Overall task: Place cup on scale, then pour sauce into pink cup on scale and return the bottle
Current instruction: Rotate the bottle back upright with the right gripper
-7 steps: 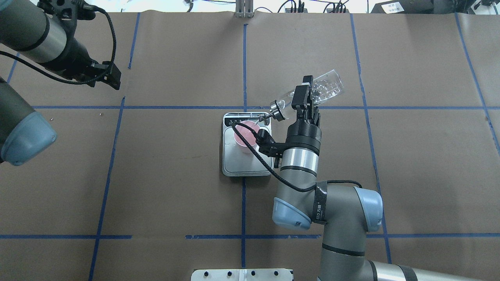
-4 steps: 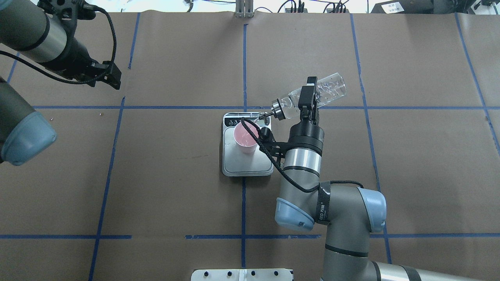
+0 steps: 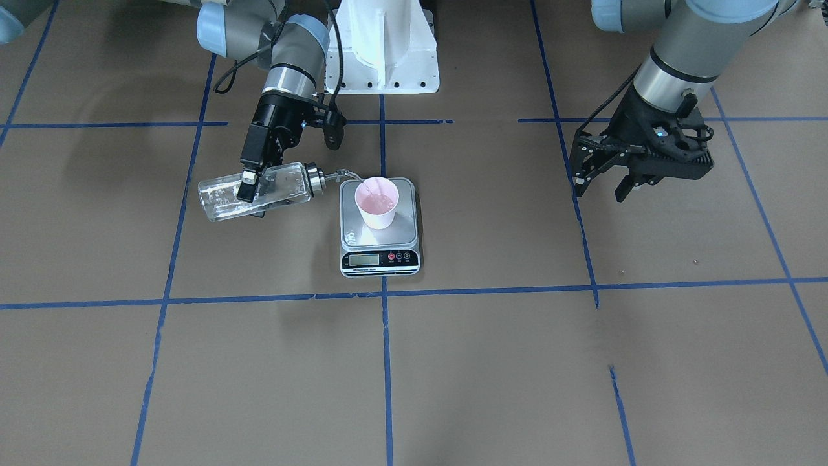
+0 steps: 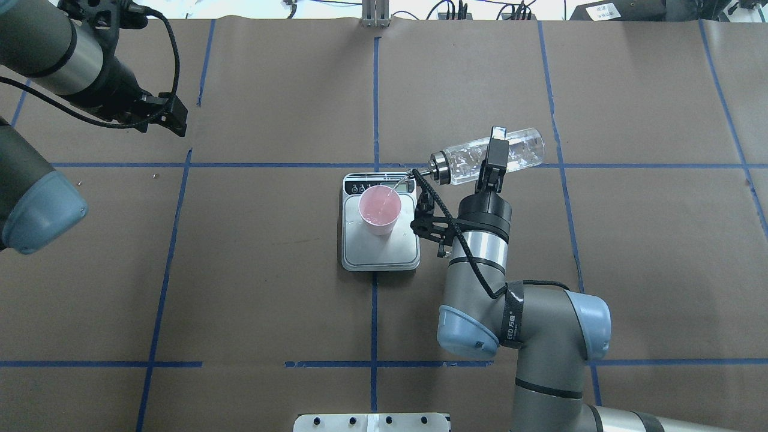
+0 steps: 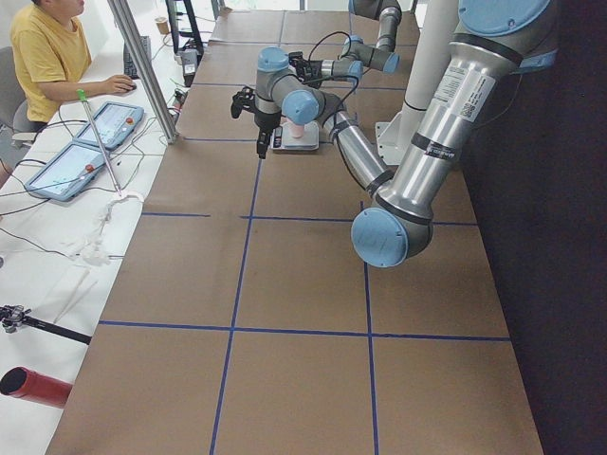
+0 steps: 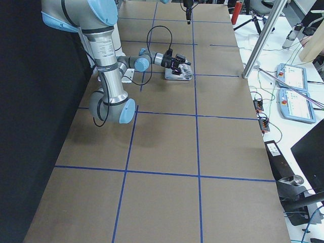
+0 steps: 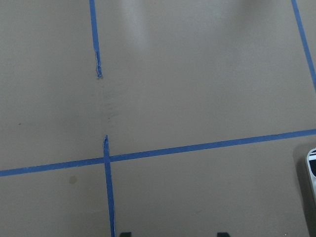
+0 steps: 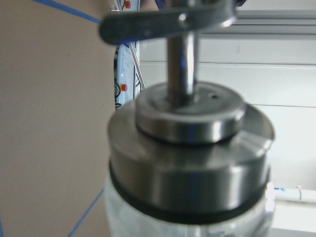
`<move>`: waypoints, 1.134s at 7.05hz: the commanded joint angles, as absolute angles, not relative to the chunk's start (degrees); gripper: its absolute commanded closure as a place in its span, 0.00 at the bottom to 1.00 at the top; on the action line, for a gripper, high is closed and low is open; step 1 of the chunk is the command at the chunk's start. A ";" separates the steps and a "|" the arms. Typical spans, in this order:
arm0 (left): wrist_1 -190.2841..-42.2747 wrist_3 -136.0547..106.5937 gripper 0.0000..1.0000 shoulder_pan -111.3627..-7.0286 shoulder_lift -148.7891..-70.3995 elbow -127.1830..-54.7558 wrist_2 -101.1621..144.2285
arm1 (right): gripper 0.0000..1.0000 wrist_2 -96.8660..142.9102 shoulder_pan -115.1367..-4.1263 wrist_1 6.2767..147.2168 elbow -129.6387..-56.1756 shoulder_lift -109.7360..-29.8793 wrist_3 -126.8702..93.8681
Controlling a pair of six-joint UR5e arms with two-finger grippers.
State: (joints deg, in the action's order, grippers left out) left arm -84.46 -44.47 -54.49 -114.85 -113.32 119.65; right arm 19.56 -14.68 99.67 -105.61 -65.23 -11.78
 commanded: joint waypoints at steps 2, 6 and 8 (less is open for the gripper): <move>-84.46 -44.47 0.34 -54.49 -114.87 -113.55 119.62 | 1.00 24.23 -14.77 99.67 -109.50 -67.06 -22.20; -84.46 -44.56 0.34 -54.49 -115.05 -113.56 119.27 | 1.00 31.52 -14.77 99.49 -110.48 -68.20 -53.67; -84.46 -44.56 0.34 -54.49 -115.14 -113.64 119.09 | 1.00 34.26 -14.85 96.71 -111.53 -69.77 -69.71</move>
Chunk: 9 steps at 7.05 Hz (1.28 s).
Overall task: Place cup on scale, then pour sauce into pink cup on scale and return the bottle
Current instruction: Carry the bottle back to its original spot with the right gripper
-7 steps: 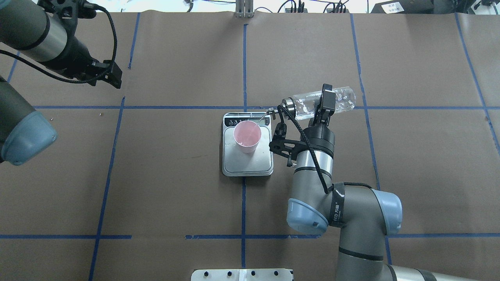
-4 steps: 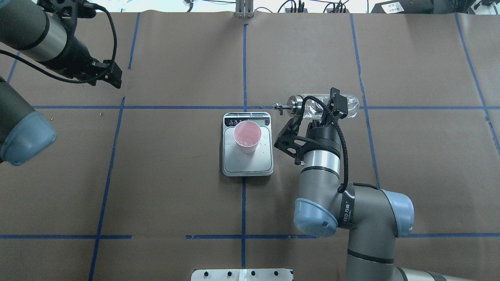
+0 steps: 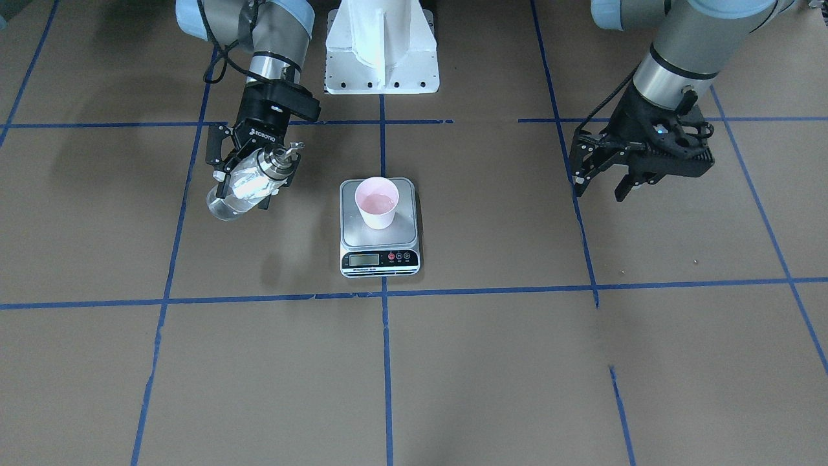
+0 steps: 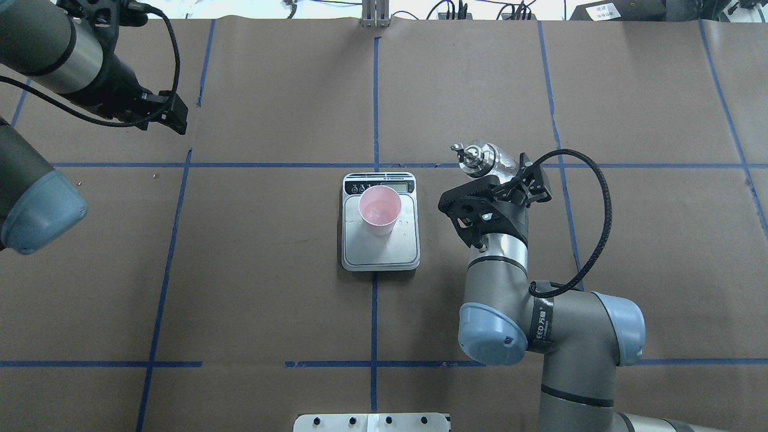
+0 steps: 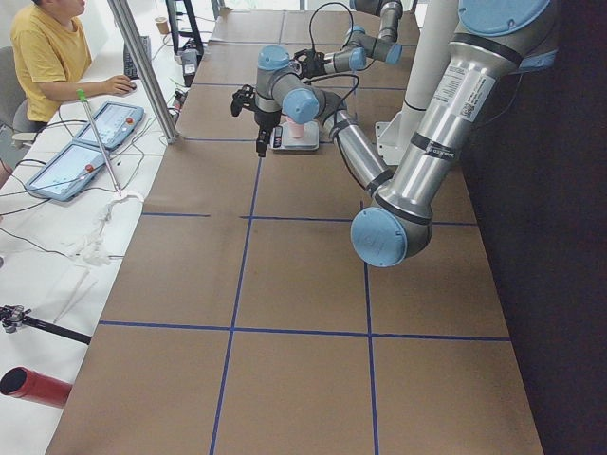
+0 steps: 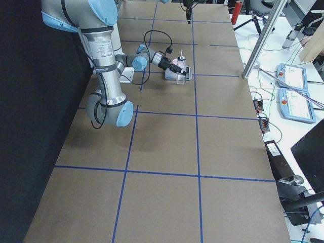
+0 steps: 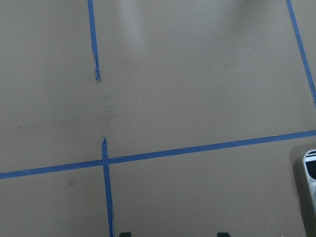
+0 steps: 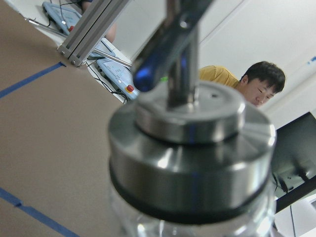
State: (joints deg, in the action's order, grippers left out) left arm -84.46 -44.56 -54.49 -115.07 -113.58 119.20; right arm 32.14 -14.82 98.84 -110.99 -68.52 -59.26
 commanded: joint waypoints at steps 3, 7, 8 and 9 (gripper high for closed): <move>-84.46 -44.47 0.34 -54.49 -115.22 -113.73 119.71 | 1.00 35.07 -14.85 75.20 -110.92 -83.11 -80.33; -82.88 -43.68 0.35 -54.58 -114.35 -113.55 119.79 | 1.00 34.63 -14.77 74.97 -108.12 -85.61 -92.11; -80.53 -43.68 0.35 -54.58 -114.43 -113.90 119.88 | 1.00 34.80 -14.68 74.97 -107.76 -85.78 -92.11; -78.42 -43.68 0.35 -54.58 -114.43 -114.43 122.06 | 1.00 35.33 -14.68 75.06 -107.58 -85.69 -92.02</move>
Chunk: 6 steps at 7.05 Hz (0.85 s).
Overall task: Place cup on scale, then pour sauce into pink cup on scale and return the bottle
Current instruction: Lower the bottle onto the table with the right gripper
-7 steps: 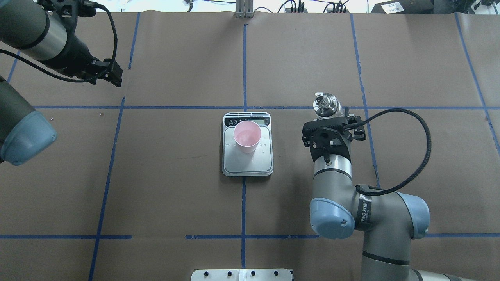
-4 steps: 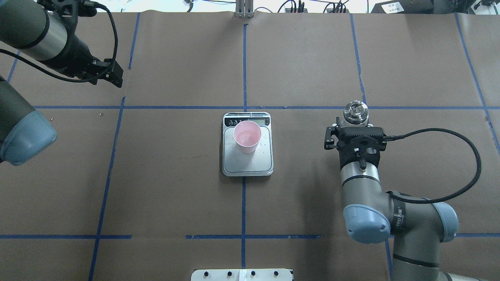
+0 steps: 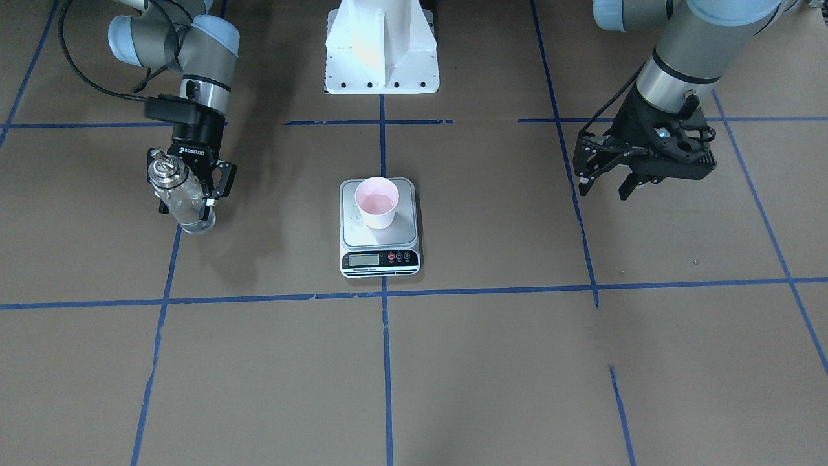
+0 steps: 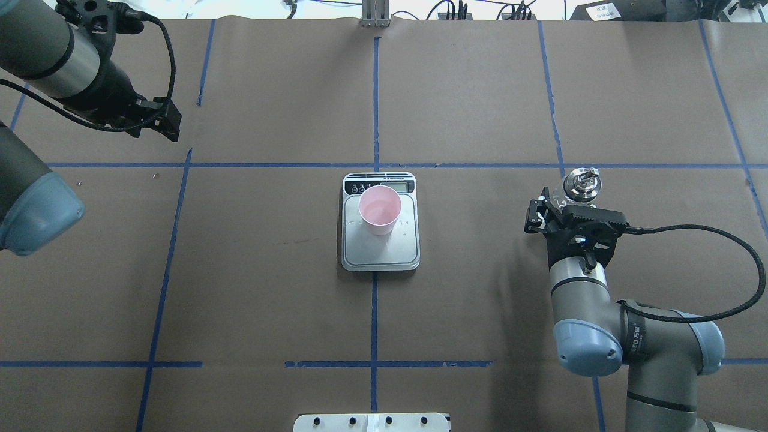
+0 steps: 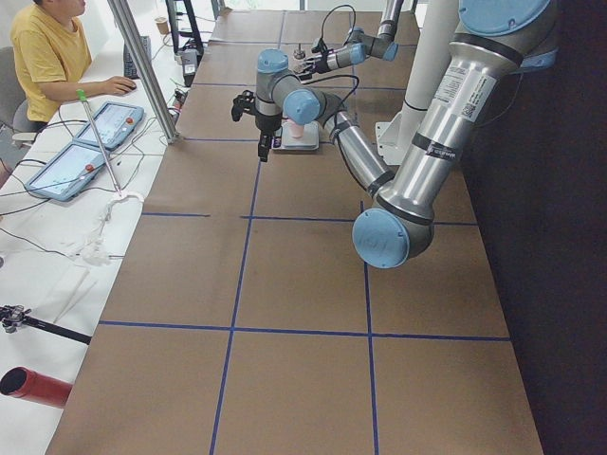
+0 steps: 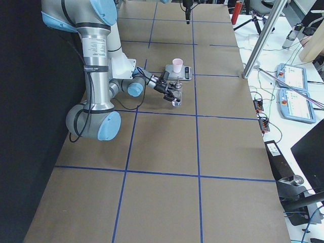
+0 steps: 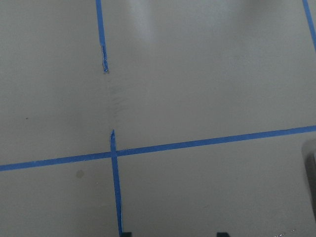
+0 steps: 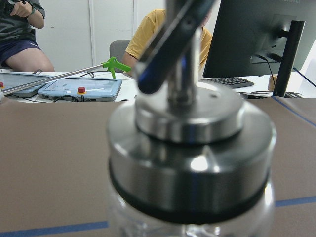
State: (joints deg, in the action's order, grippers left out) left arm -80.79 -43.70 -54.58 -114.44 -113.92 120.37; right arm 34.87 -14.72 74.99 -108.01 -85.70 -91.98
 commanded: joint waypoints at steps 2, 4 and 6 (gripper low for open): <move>-76.56 -43.68 0.35 -54.93 -114.35 -114.87 123.57 | 1.00 36.56 -14.68 75.06 -107.14 -85.96 -92.11; -76.64 -43.59 0.34 -54.84 -114.61 -114.87 123.49 | 1.00 37.26 -14.68 75.06 -106.35 -85.96 -92.11; -76.64 -43.59 0.34 -54.84 -114.96 -114.87 123.49 | 1.00 37.35 -14.68 75.06 -105.65 -86.04 -92.11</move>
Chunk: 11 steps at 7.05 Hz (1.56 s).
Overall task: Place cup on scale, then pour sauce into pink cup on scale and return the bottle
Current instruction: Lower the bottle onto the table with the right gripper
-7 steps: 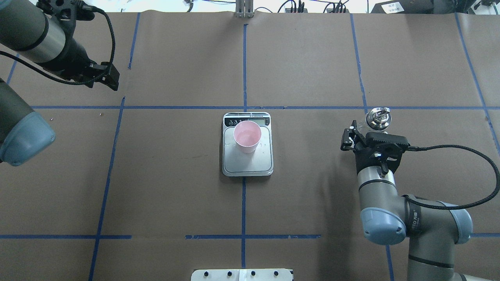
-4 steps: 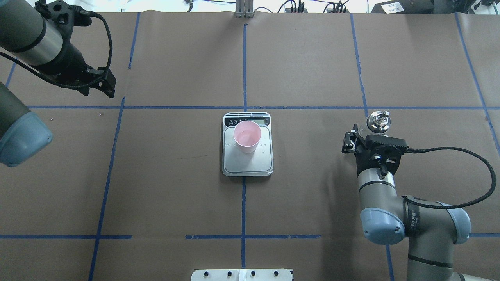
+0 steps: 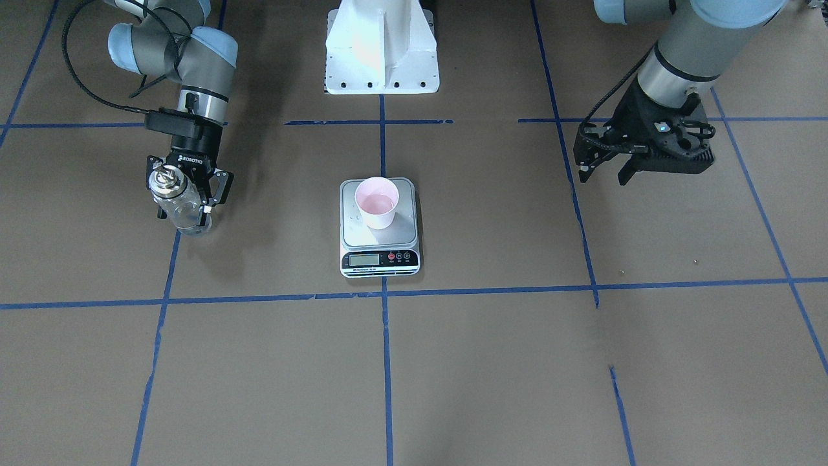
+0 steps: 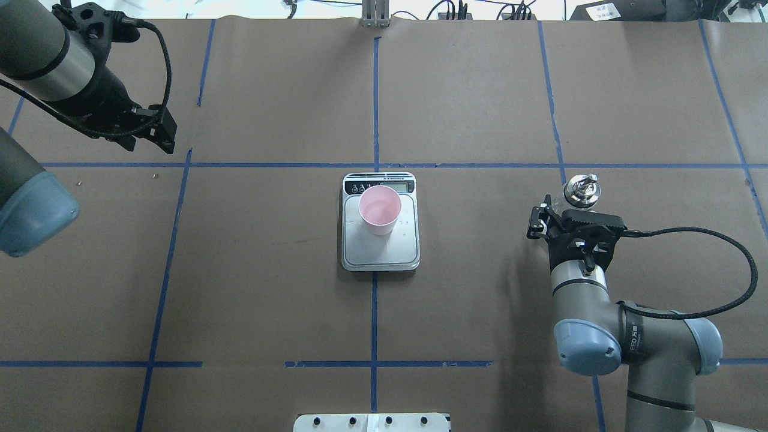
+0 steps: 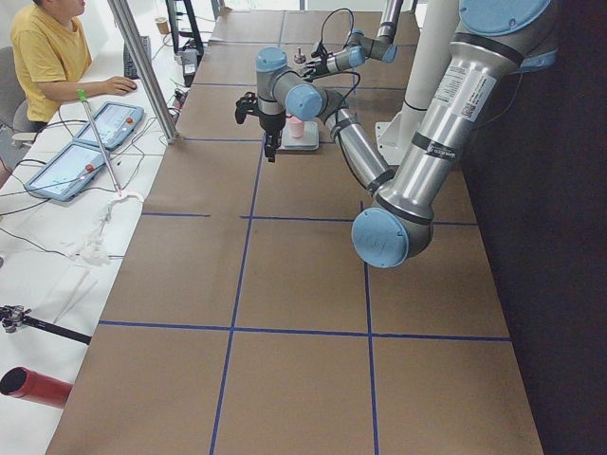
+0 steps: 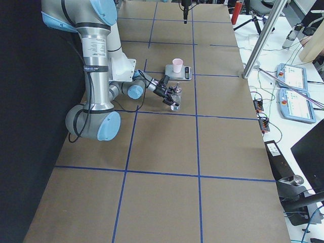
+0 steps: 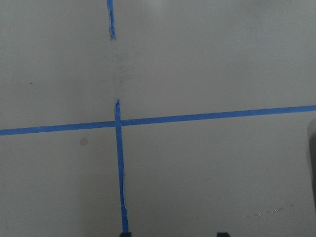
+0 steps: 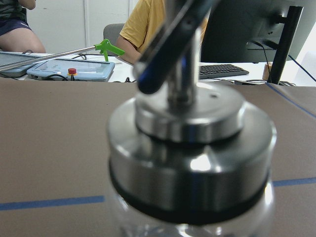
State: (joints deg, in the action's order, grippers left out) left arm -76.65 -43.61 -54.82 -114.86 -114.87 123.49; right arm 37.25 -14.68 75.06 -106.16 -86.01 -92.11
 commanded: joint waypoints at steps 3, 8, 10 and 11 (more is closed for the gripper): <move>-76.90 -43.51 0.34 -54.76 -115.05 -114.70 123.40 | 1.00 38.84 -14.68 74.97 -106.34 -86.04 -95.16; -76.90 -43.59 0.34 -54.76 -115.31 -114.79 123.40 | 1.00 39.29 -14.68 74.97 -106.08 -86.92 -97.47; -76.90 -43.59 0.34 -54.76 -115.31 -114.79 123.40 | 1.00 39.37 -14.68 74.97 -106.08 -86.92 -97.47; -76.90 -43.59 0.34 -54.76 -115.31 -114.79 123.40 | 1.00 39.55 -14.68 74.97 -106.08 -86.92 -97.47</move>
State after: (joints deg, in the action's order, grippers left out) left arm -76.91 -43.59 -54.76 -115.31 -114.79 123.40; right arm 39.41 -14.68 74.97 -106.11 -86.92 -97.46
